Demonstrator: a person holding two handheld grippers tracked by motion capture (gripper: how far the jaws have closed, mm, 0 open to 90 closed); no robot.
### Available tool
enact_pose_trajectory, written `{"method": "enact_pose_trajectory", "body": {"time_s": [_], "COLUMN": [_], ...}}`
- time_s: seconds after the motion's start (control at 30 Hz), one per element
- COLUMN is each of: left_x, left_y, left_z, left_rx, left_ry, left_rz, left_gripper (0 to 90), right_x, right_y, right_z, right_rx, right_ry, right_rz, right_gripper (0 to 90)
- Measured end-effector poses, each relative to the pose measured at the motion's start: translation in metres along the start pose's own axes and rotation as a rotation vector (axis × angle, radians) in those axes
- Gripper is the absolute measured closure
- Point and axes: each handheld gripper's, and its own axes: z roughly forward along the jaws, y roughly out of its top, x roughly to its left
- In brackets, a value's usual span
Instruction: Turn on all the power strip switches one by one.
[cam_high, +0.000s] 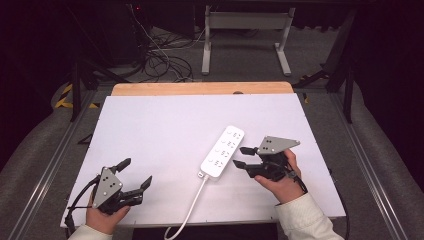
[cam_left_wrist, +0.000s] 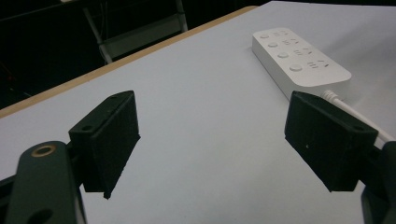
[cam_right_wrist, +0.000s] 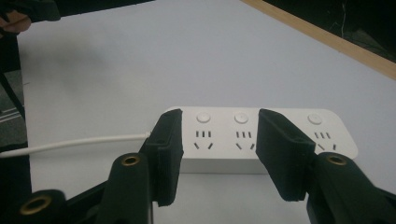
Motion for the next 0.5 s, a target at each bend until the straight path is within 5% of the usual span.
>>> {"method": "enact_pose_trajectory", "body": {"time_s": [0.27, 0.5], "left_x": [0.000, 0.001], "left_y": [0.000, 0.000], "left_z": [0.000, 0.000], "left_rx": [0.002, 0.011], "left_ry": [0.000, 0.004], "left_rz": [-0.008, -0.008], "left_gripper": [18.1, 18.1], "right_x": [0.000, 0.005], "right_y": [0.010, 0.018], "right_z": [0.013, 0.027], "right_rx": [0.001, 0.036], "right_ry": [0.023, 0.018], "right_rz": [0.003, -0.044], "right_gripper": [53.1, 53.9]}}
